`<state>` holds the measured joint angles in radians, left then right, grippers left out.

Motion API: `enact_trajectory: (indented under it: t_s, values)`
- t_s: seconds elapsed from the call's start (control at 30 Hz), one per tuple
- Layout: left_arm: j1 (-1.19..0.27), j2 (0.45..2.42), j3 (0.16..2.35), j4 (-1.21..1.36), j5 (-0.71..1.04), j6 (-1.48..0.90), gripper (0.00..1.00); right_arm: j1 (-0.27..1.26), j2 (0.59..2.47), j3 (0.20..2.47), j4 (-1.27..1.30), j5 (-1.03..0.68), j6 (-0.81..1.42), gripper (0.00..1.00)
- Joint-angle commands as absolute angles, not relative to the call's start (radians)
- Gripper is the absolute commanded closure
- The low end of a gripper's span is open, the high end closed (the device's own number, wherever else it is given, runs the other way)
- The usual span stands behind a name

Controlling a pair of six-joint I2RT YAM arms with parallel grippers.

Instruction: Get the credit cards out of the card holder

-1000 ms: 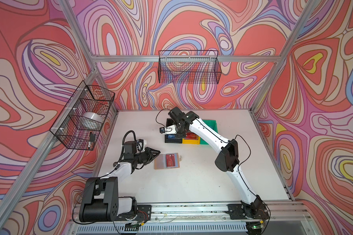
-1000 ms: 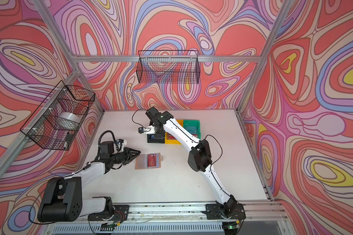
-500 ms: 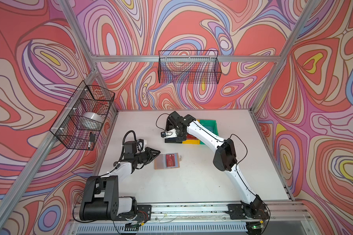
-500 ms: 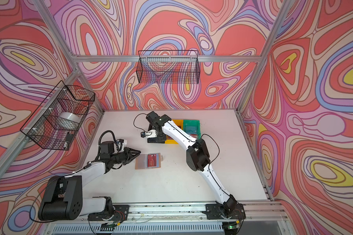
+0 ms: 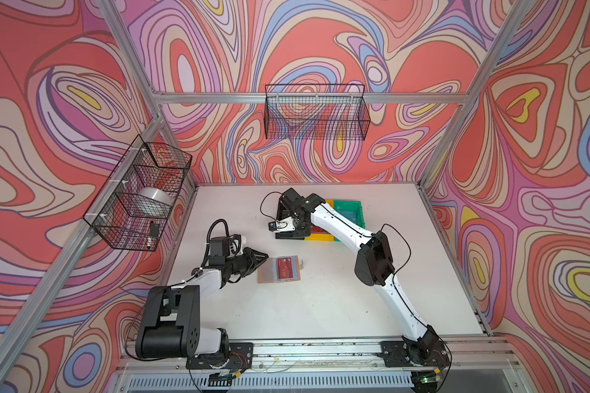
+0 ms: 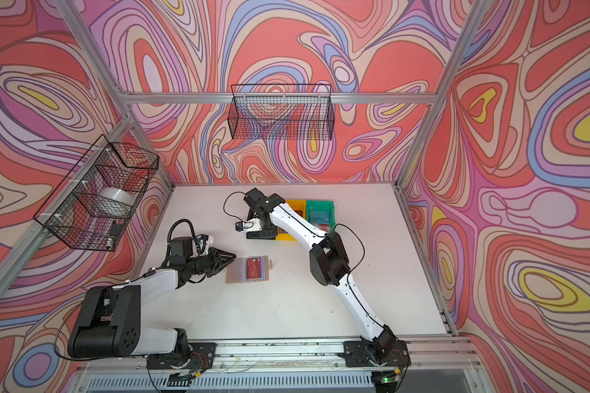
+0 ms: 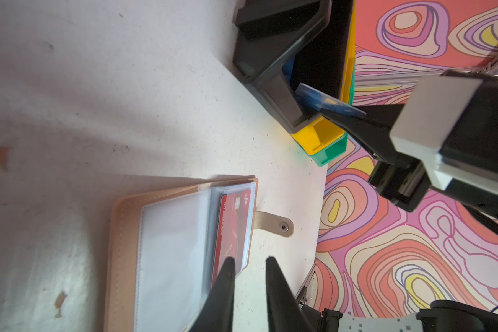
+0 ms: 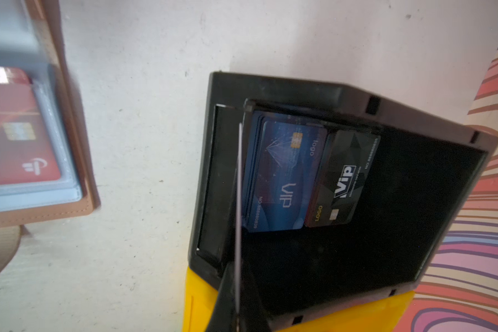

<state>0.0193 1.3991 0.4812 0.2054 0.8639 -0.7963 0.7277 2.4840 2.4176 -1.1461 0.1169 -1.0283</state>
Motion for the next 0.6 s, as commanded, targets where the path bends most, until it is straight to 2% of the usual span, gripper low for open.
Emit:
enact_trajectory:
  t_s: [0.0, 0.57]
  values:
    - [0.017, 1.41, 0.504, 0.222, 0.869, -0.784, 0.77, 0.723, 2.506, 2.403, -1.157, 0.113, -1.034, 1.0]
    - [0.017, 1.401, 0.525, 0.223, 0.862, -0.784, 0.77, 0.712, 2.476, 2.39, -1.264, 0.022, -1.049, 1.0]
